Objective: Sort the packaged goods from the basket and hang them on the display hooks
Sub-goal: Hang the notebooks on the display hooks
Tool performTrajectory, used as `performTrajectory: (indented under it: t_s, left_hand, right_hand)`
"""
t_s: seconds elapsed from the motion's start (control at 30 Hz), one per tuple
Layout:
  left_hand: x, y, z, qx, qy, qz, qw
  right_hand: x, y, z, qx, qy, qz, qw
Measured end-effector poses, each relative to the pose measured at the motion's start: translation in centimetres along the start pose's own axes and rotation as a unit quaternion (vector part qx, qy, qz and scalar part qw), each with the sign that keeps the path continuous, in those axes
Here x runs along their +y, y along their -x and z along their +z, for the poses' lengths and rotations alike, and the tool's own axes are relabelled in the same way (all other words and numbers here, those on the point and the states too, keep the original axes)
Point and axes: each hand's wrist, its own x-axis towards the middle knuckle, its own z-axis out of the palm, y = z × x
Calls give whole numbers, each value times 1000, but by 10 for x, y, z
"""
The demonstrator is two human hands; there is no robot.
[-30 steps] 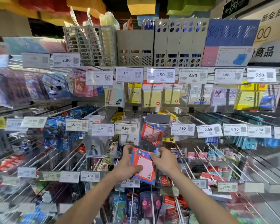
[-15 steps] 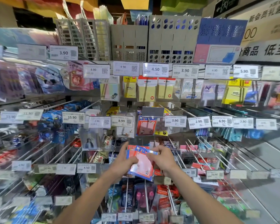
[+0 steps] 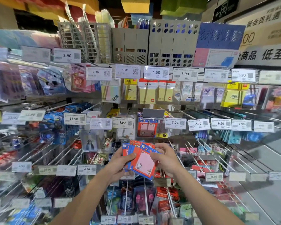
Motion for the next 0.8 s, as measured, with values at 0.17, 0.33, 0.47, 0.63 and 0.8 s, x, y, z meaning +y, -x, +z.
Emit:
performTrajectory:
  t_s: [0.17,0.33,0.47,0.63,0.8]
  left_hand:
    - [4,3,3,-17,33,-62,997]
    - [7,8,10,-56,78,-98,991]
    - [5,5,15,-45,81,-88,992]
    - [5,1,24,-17,89,-54,994]
    - [4,3,28,13,71,-24,997]
  right_hand:
    - [-3,2,7,27,23,-61,997]
    - [-3,1,8,15,43,-58,997]
    - [-3,1,6,18,32,-52,998]
    - [-3,1,9,59,63,-84,993]
    - [-5,5,7,73,94,-97,988]
